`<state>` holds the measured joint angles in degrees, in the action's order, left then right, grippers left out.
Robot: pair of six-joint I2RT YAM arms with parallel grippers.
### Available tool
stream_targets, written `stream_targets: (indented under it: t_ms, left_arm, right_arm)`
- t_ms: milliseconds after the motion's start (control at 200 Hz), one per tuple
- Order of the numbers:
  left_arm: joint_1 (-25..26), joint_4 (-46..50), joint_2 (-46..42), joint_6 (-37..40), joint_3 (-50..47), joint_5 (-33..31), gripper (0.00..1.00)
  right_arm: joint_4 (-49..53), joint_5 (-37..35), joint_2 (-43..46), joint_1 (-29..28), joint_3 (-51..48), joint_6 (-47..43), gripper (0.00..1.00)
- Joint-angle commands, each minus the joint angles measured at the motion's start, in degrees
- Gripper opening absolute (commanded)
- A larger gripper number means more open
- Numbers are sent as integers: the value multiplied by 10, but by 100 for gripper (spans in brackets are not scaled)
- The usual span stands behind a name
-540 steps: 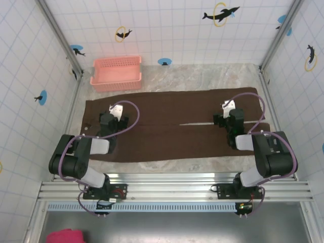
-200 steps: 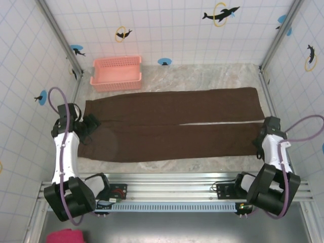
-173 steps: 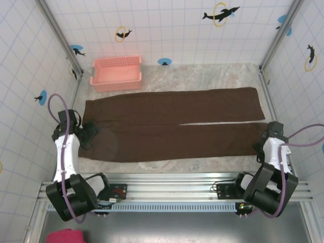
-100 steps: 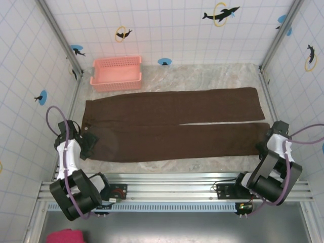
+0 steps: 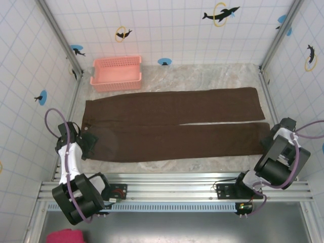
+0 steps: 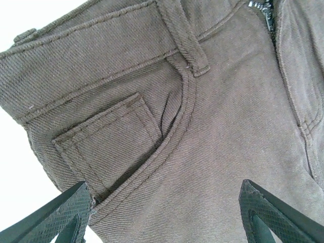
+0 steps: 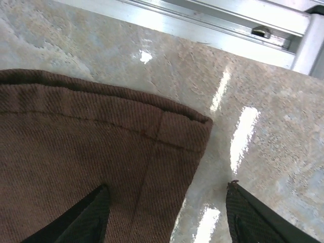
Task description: Roll up the long pants
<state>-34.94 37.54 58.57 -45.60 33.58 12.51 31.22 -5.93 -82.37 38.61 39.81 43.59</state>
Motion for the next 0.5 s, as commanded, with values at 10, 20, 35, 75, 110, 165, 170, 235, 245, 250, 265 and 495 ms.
stream_targets:
  t_ms: [10, 20, 35, 75, 110, 165, 170, 235, 245, 250, 265, 495]
  left_arm:
    - [-5, -16, -8, -17, -15, -11, 78]
    - [-5, -17, -8, -18, -16, -11, 78]
    - [-5, -18, -9, -19, -17, -11, 78]
    - [-6, -20, -9, -22, -20, -12, 78]
    - [-5, -23, -11, -24, -22, -12, 78]
    - [-6, -28, -13, -29, -27, -11, 78]
    - [-7, -28, -13, -29, -27, -10, 78]
    - [-6, -33, -15, -35, -33, -8, 78]
    - [-6, -34, -15, -37, -34, -7, 78]
    - [-7, -34, -15, -37, -34, -8, 78]
    - [-7, -35, -15, -40, -35, -7, 78]
    - [-8, -65, -23, -88, -71, -3, 80]
  right_arm:
    - [-23, 19, -31, 5, 19, -12, 56]
    - [-24, 20, -33, 6, 21, -13, 55]
    - [-24, 21, -36, 6, 22, -13, 54]
    - [-27, 24, -43, 8, 24, -14, 50]
    - [-32, 29, -48, 10, 25, -15, 44]
    - [-37, 37, -56, 9, 29, -17, 28]
    - [-38, 37, -57, 9, 29, -17, 26]
    - [-38, 45, -68, 10, 35, -21, 0]
    - [-38, 46, -69, 9, 36, -21, 0]
    - [-38, 46, -70, 9, 38, -21, 0]
    - [-37, 48, -72, 9, 38, -22, 0]
    - [-33, 56, -59, 10, 40, -38, 0]
